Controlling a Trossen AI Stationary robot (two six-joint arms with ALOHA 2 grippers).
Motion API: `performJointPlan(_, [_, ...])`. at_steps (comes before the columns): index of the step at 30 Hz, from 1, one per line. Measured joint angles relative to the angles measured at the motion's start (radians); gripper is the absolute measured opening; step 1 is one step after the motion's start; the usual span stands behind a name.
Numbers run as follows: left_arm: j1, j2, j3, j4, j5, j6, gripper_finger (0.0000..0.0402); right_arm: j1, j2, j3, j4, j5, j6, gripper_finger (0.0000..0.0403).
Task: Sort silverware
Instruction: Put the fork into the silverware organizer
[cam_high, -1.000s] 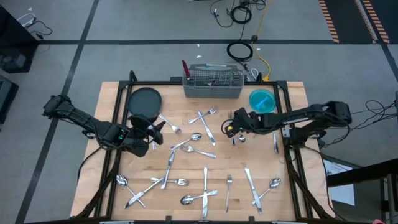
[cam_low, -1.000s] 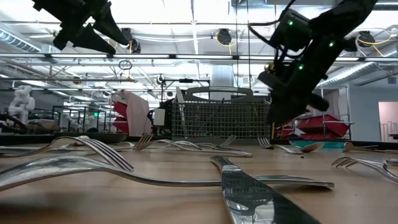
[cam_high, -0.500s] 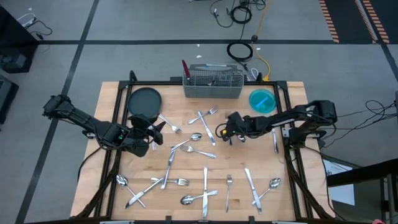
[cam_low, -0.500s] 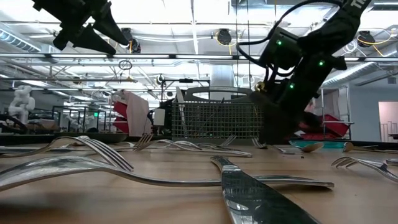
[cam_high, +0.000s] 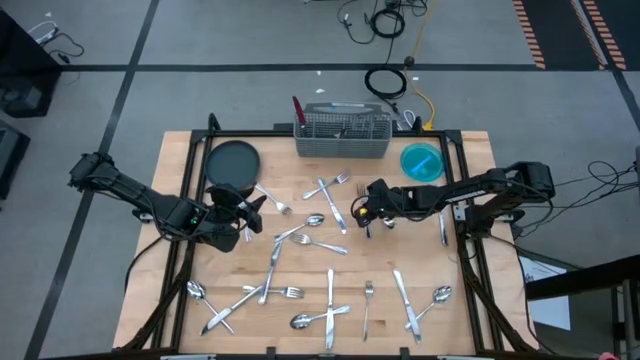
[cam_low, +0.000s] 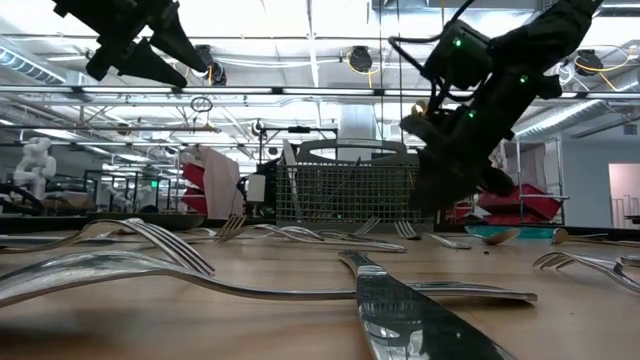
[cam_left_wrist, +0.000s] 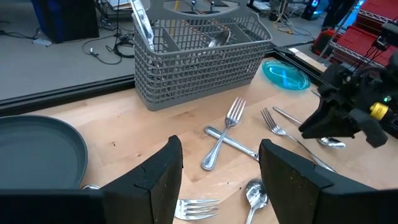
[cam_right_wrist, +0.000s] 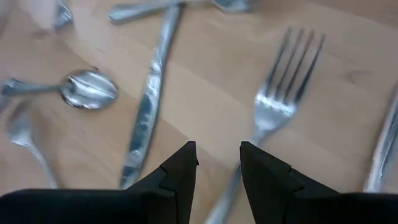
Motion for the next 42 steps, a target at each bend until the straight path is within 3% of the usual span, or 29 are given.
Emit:
performJointPlan(10, [0.0,0.0,0.0,0.001,0.0,0.0,0.0212,0.0,0.068,0.0,0.015,0.024,0.007,0.0116])
performJointPlan(17, [0.0,0.0,0.0,-0.006,0.0,0.007,0.0212,0.003,0.186,0.006,0.05,0.038,0.069,0.0111])
performJointPlan(19, [0.0,0.0,0.0,-0.007,0.0,0.007,0.0212,0.01,0.213,0.008,0.046,0.032,0.101,0.0092])
performJointPlan(22, [0.0,0.0,0.0,-0.008,0.0,0.008,0.0212,0.039,0.224,0.006,0.041,0.078,0.122,0.0027])
performJointPlan(25, [0.0,0.0,0.0,-0.008,0.0,0.008,0.0212,0.055,0.207,0.003,0.036,0.101,0.13,0.001])
performJointPlan(32, [0.0,0.0,0.0,-0.009,0.0,0.008,0.0212,0.062,0.082,-0.005,0.074,0.025,0.088,0.0003])
performJointPlan(37, [0.0,0.0,0.0,-0.008,-0.001,0.008,0.0212,0.057,-0.048,-0.001,0.194,0.169,-0.008,0.0002])
performJointPlan(42, [0.0,0.0,0.0,-0.007,-0.014,0.006,0.0212,-0.007,-0.152,0.0,0.369,0.253,-0.253,0.0001])
